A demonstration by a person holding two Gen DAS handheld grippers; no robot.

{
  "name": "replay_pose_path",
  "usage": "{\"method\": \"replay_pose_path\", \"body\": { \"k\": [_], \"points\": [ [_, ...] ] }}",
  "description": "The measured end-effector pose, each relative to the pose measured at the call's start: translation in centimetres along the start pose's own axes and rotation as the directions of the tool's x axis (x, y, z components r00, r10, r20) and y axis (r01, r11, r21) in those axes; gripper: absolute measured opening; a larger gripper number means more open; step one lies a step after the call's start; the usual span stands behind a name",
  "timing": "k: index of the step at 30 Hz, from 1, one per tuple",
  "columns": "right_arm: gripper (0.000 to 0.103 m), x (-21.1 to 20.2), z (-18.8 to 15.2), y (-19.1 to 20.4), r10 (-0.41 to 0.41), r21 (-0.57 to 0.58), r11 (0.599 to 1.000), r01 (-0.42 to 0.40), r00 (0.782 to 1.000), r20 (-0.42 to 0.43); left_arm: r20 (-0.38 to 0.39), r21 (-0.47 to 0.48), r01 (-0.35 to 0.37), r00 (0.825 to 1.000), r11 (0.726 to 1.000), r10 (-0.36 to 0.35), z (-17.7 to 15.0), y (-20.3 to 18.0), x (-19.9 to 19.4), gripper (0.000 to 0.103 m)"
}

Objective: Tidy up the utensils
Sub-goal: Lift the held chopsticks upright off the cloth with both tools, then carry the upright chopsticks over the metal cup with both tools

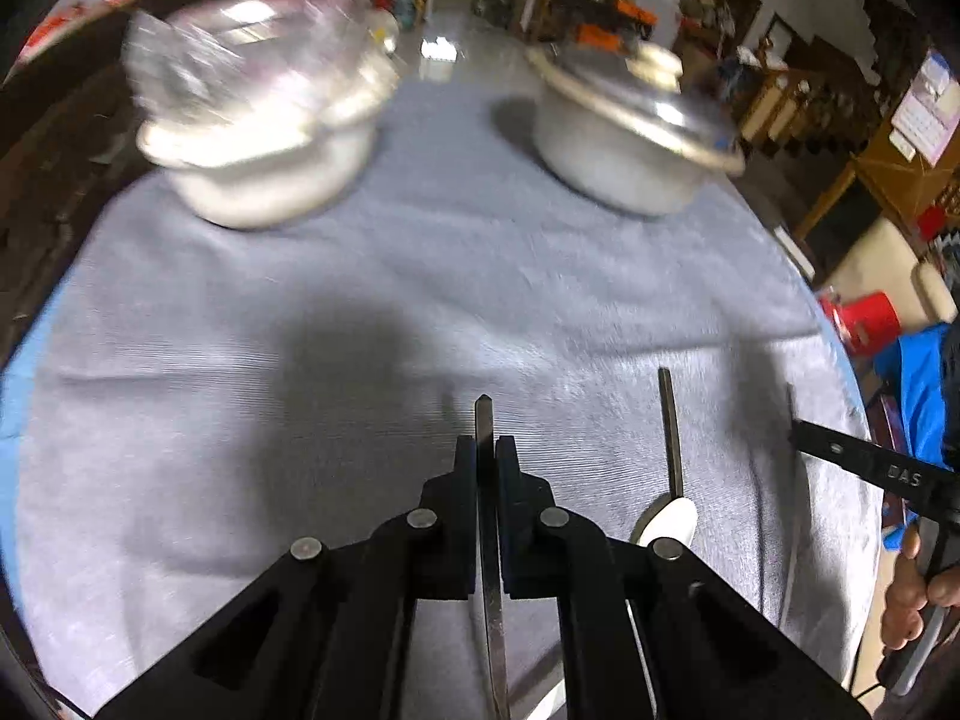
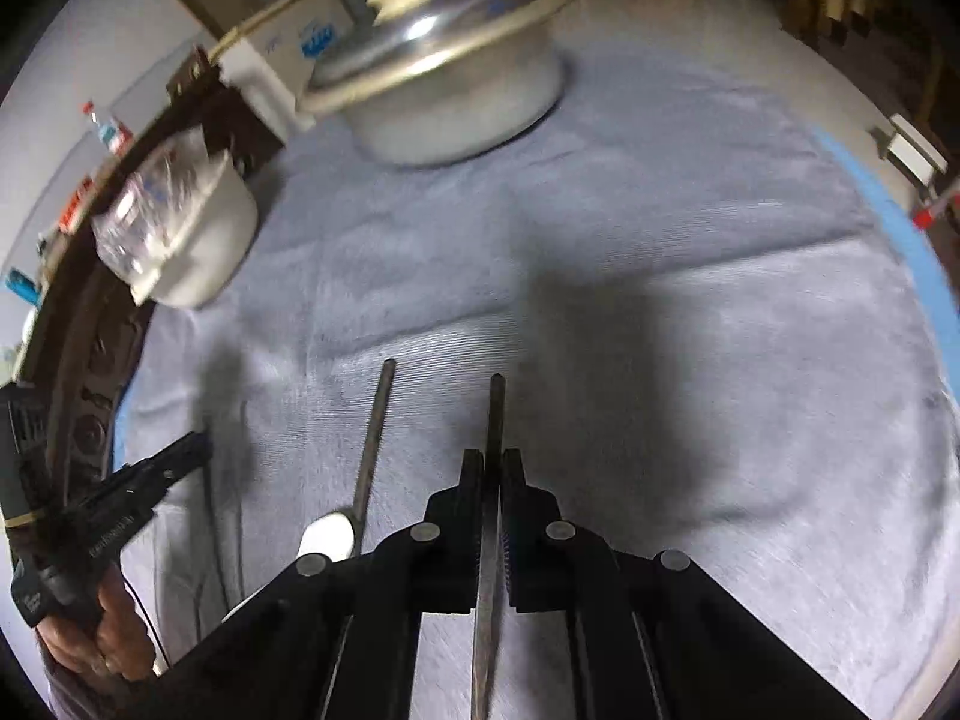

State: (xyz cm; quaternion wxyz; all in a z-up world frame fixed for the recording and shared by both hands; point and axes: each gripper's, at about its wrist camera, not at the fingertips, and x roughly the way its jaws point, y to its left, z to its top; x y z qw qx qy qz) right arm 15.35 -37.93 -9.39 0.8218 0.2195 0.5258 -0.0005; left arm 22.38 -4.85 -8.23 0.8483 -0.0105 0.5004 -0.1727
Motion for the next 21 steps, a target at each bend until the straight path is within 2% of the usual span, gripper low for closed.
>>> {"method": "replay_pose_path", "body": {
  "k": [4,11,14,21],
  "points": [
    [0.006,-2.6,-1.8,0.0,-0.004,0.012,1.0,0.003,0.995,0.097,0.088,-0.041,-0.028,0.996,0.999,0.032,-1.1,1.2,-4.0,0.005],
    [0.006,-7.2,-5.7,1.7,-0.017,0.019,1.0,0.013,0.968,0.25,0.242,-0.091,-0.049,0.968,0.995,0.07,-4.5,2.5,-11.1,0.005],
    [0.006,-9.9,-7.7,2.4,-0.018,0.009,1.0,0.016,0.946,0.323,0.307,-0.115,-0.039,0.949,0.993,0.072,-6.5,2.5,-13.8,0.005],
    [0.006,-14.9,-13.4,4.4,-0.03,-0.021,0.999,0.046,0.875,0.483,0.435,-0.131,-0.027,0.897,0.991,0.082,-11.1,1.9,-19.2,0.005]
  ]
}}
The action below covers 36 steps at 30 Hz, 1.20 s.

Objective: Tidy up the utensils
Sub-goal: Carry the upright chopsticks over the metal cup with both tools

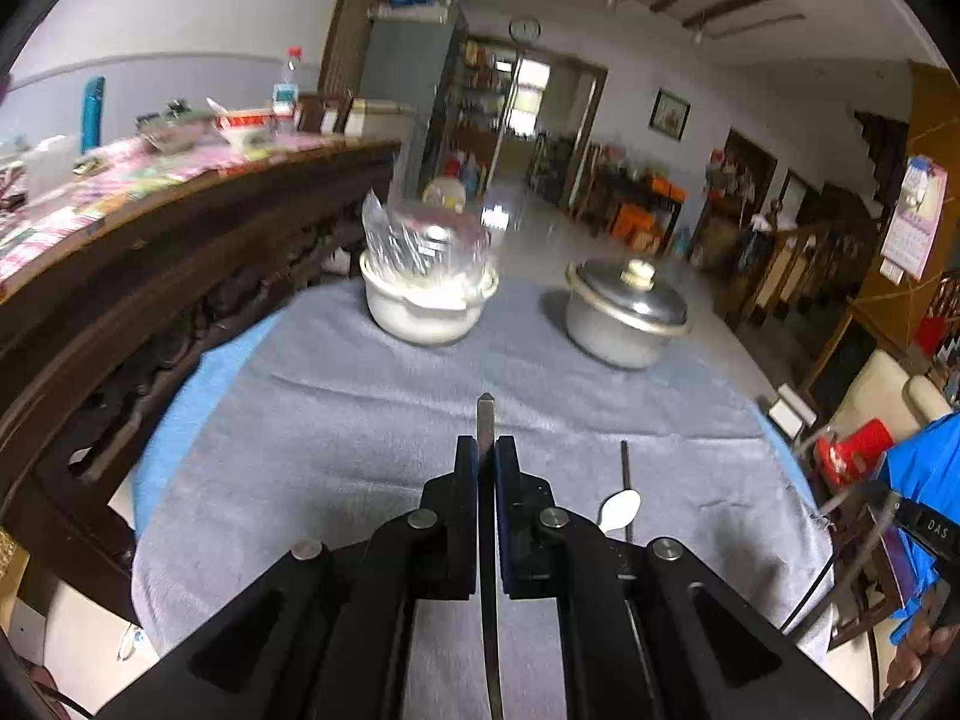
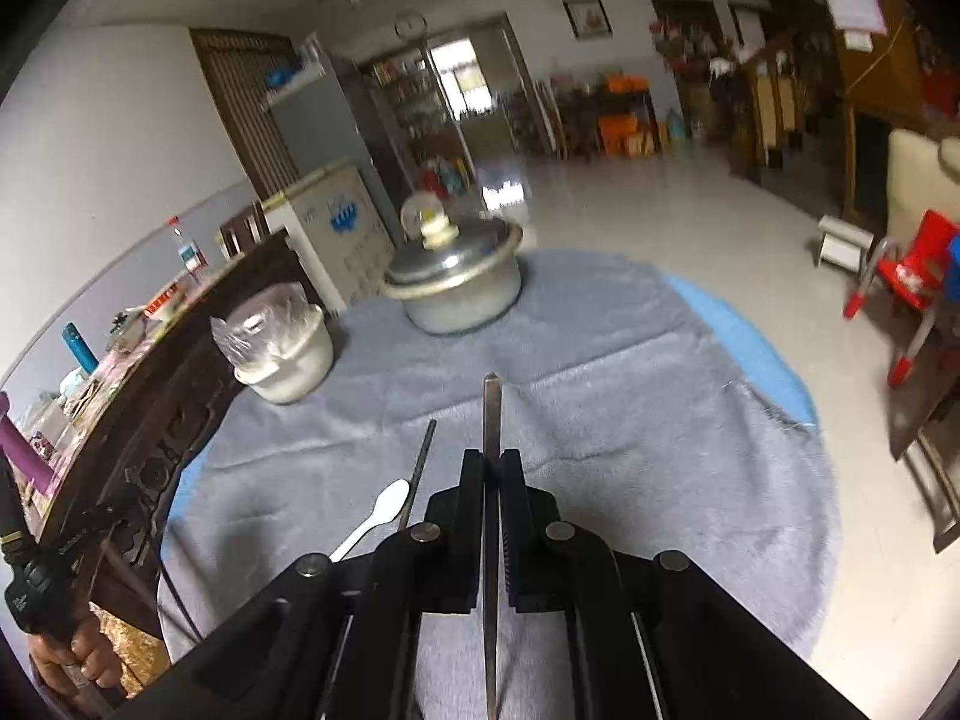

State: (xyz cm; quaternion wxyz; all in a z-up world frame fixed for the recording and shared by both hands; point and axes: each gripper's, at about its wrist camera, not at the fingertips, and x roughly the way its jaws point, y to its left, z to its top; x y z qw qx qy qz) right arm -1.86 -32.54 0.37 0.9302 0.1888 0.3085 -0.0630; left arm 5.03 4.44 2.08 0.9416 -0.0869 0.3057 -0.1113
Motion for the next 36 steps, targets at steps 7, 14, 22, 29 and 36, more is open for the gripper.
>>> {"method": "replay_pose_path", "body": {
  "k": [7,14,22,29,36],
  "points": [
    [0.006,-5.3,-1.9,1.0,0.017,-0.005,1.0,-0.016,0.993,0.119,0.064,-0.022,0.019,0.998,1.0,-0.017,-2.1,-0.6,-4.0,0.005],
    [0.006,-8.5,-2.9,1.9,0.034,-0.017,0.999,-0.032,0.985,0.168,0.107,-0.066,0.03,0.994,0.997,-0.023,-3.1,-0.7,-5.7,0.005],
    [0.006,-11.0,-3.4,2.9,0.063,-0.051,0.997,-0.054,0.977,0.202,0.18,-0.049,0.046,0.983,0.998,-0.036,-2.6,-2.4,-8.2,0.005],
    [0.006,-13.0,-3.4,3.5,0.094,-0.07,0.994,-0.08,0.966,0.24,0.243,-0.051,0.09,0.967,0.995,-0.075,-1.6,-3.6,-11.3,0.005],
    [0.006,-15.6,-3.2,3.9,0.115,-0.09,0.992,-0.092,0.947,0.3,0.313,-0.056,0.109,0.946,0.992,-0.086,-0.5,-4.8,-13.8,0.005]
  ]
}}
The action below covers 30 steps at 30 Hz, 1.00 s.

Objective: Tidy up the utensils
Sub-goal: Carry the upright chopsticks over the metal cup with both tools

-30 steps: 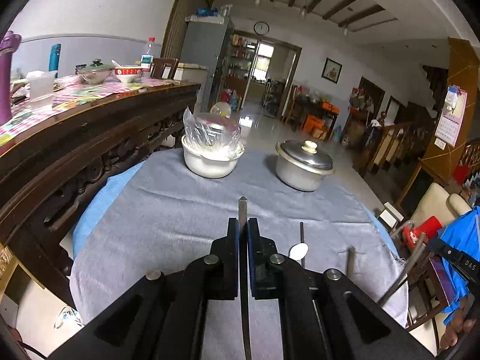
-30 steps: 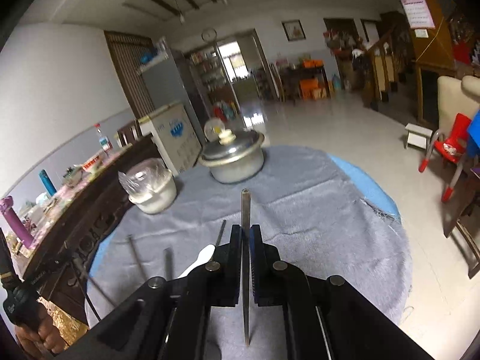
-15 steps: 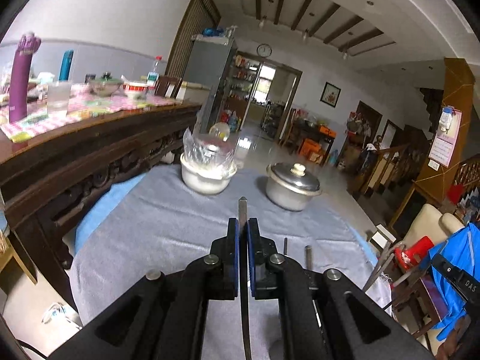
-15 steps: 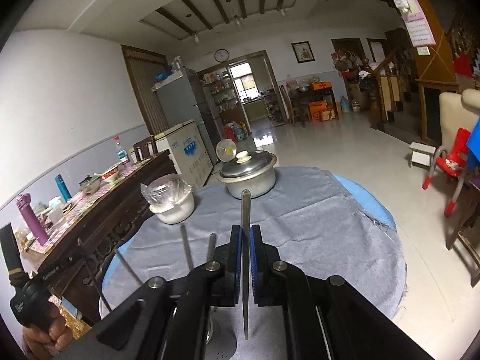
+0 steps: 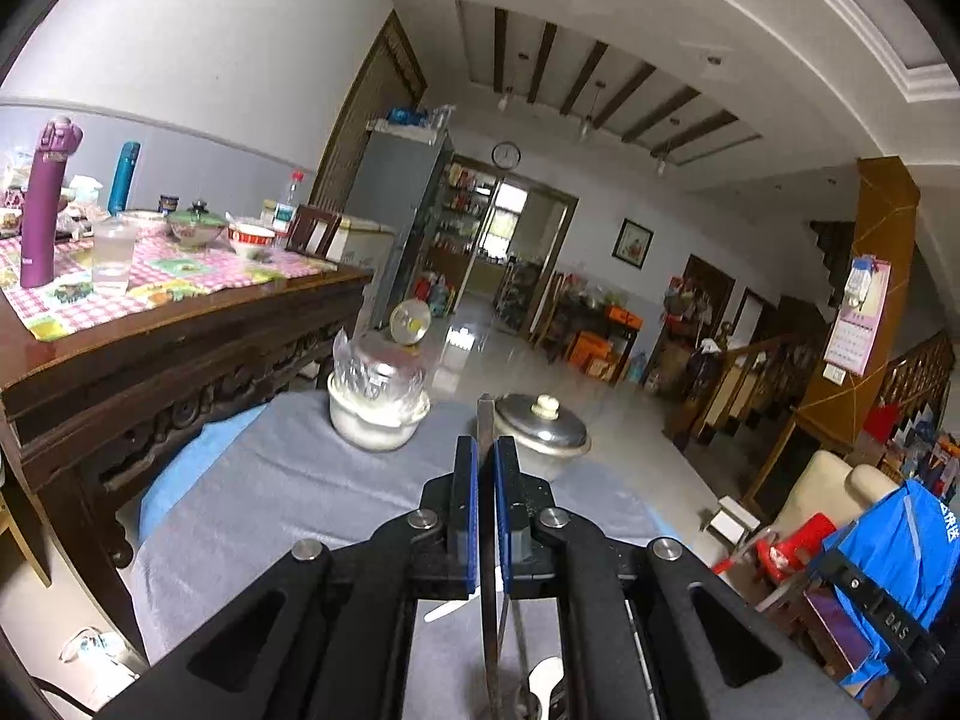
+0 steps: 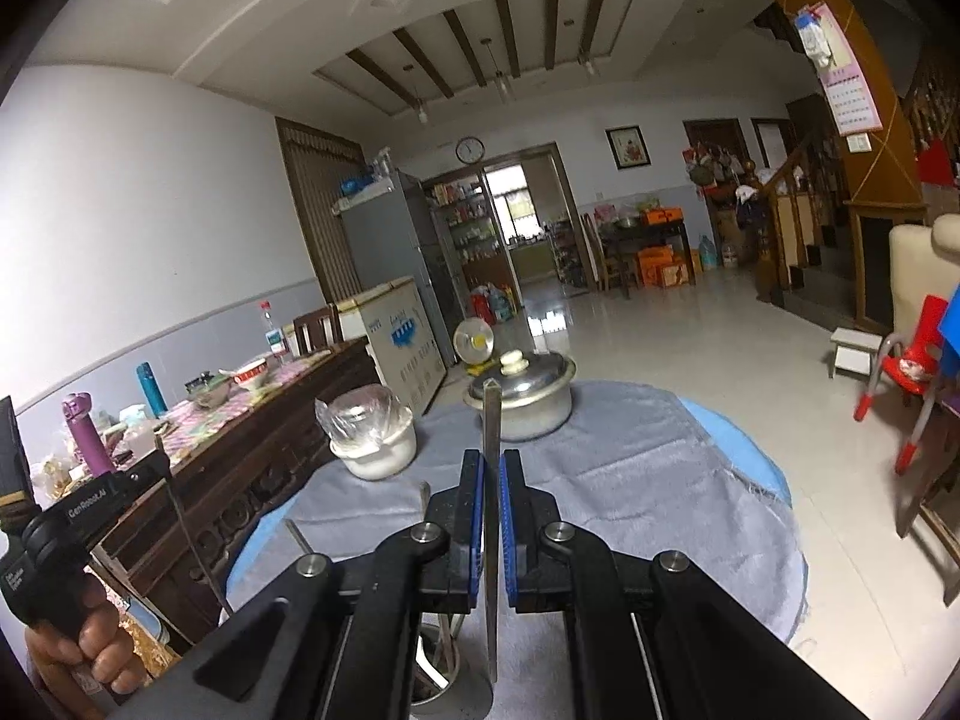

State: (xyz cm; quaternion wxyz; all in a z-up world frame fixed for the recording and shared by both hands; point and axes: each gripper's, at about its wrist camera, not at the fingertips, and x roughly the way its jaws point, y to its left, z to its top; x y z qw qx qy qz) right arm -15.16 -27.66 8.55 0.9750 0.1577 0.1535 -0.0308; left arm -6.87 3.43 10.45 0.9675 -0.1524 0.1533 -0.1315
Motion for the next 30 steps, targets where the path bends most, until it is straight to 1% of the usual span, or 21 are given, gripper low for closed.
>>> {"method": "replay_pose_path", "body": {
  "k": [7,10,12,14,17,20,26,30],
  "points": [
    [0.006,-1.9,0.8,0.2,0.03,0.016,0.999,-0.031,0.998,0.063,0.066,0.005,0.02,0.998,1.0,-0.02,1.1,-2.2,0.5,0.005],
    [0.006,-2.5,1.0,0.1,0.052,0.037,0.998,-0.055,0.995,0.09,0.102,0.004,0.023,0.994,1.0,-0.023,0.9,-3.0,1.2,0.005],
    [0.006,-2.5,1.0,0.3,0.071,0.048,0.996,-0.076,0.993,0.099,0.109,0.002,0.033,0.993,0.999,-0.033,0.5,-3.2,1.6,0.005],
    [0.006,-2.3,0.7,0.7,0.086,0.042,0.995,-0.091,0.991,0.099,0.119,0.011,0.023,0.993,1.0,-0.024,0.0,-3.5,2.3,0.005],
    [0.006,-1.2,0.0,1.6,0.099,0.024,0.995,-0.101,0.992,0.073,0.109,0.024,0.011,0.994,1.0,-0.013,-1.0,-3.7,3.4,0.005],
    [0.006,0.0,-0.8,2.4,0.089,-0.007,0.996,-0.088,0.995,0.043,0.095,0.044,-0.02,0.995,0.999,0.016,-1.8,-3.8,4.3,0.005],
    [0.006,1.3,-1.5,2.4,0.09,0.0,0.996,-0.09,0.996,0.004,0.051,0.052,-0.058,0.997,0.997,0.055,-2.7,-3.6,6.0,0.005],
    [0.006,1.8,-1.7,2.4,0.089,-0.002,0.996,-0.089,0.996,-0.016,0.039,0.062,-0.07,0.997,0.996,0.067,-3.2,-3.7,6.2,0.005]
  ]
}}
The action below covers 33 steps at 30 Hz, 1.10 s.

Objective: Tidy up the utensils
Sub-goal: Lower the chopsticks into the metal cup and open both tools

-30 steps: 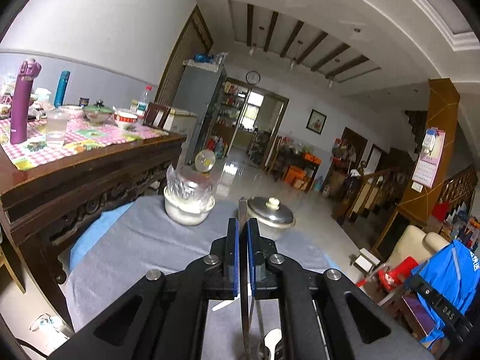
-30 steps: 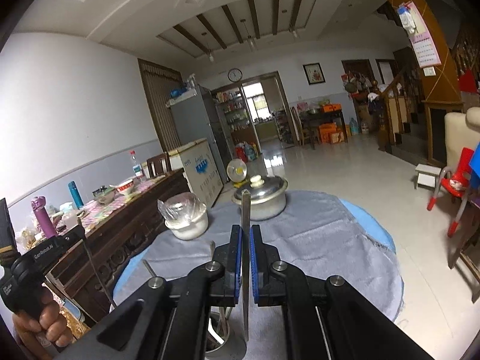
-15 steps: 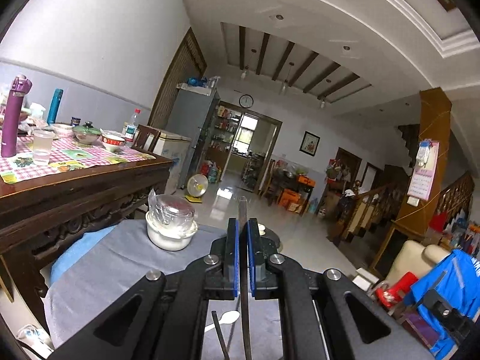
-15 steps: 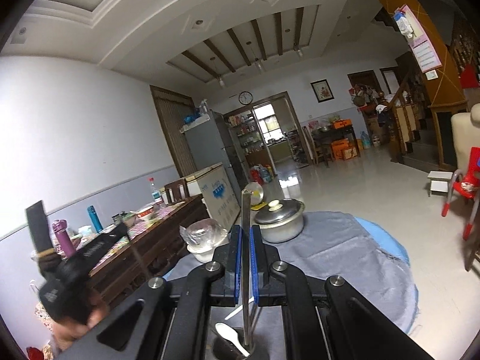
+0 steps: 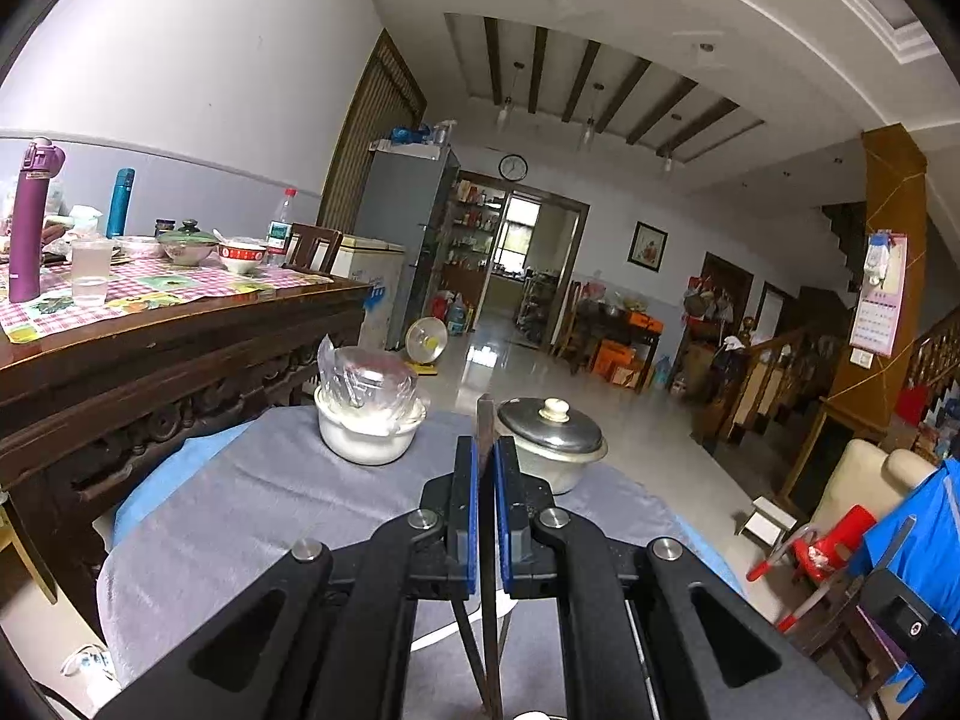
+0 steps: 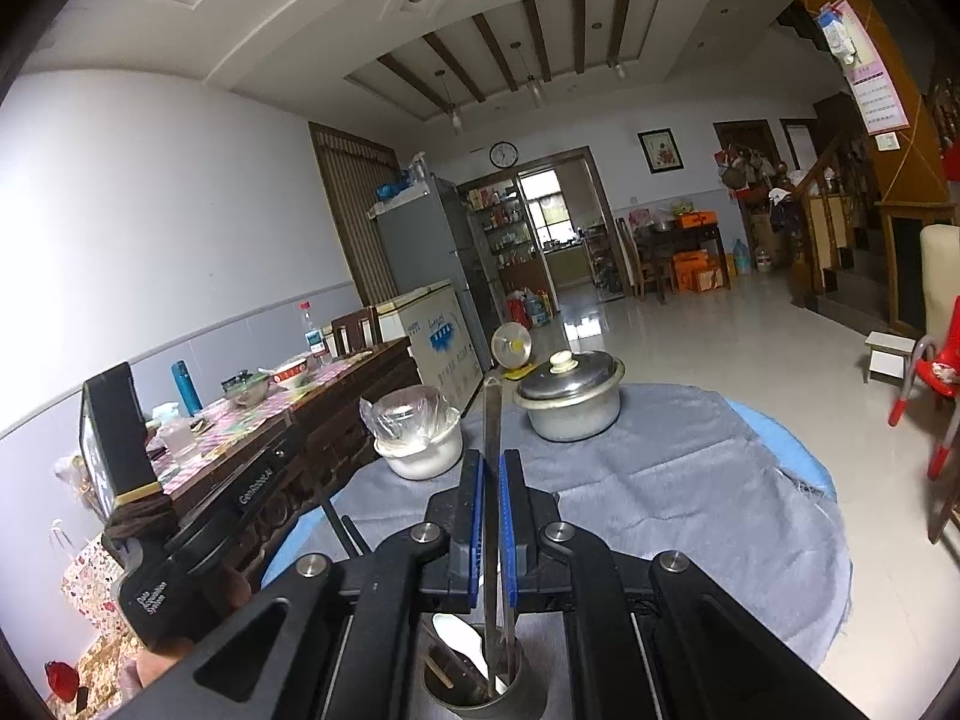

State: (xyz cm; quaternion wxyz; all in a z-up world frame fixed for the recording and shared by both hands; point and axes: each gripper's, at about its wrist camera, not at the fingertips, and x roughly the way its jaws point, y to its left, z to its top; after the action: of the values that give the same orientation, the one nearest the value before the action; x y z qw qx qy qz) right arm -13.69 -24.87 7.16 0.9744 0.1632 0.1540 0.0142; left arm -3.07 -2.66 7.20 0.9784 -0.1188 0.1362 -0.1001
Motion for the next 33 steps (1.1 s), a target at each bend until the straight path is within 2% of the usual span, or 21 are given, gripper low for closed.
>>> {"method": "replay_pose_path", "body": {
  "k": [16,33],
  "points": [
    [0.006,0.5,-0.9,0.8,0.001,-0.006,1.0,-0.001,0.999,-0.042,-0.032,-0.005,-0.028,0.999,1.0,0.028,-1.0,0.3,0.4,0.005],
    [0.006,1.1,-1.5,0.8,0.009,-0.001,1.0,-0.009,0.997,-0.072,-0.052,-0.048,-0.012,0.999,0.999,0.009,-1.4,1.2,1.1,0.005]
  ]
}}
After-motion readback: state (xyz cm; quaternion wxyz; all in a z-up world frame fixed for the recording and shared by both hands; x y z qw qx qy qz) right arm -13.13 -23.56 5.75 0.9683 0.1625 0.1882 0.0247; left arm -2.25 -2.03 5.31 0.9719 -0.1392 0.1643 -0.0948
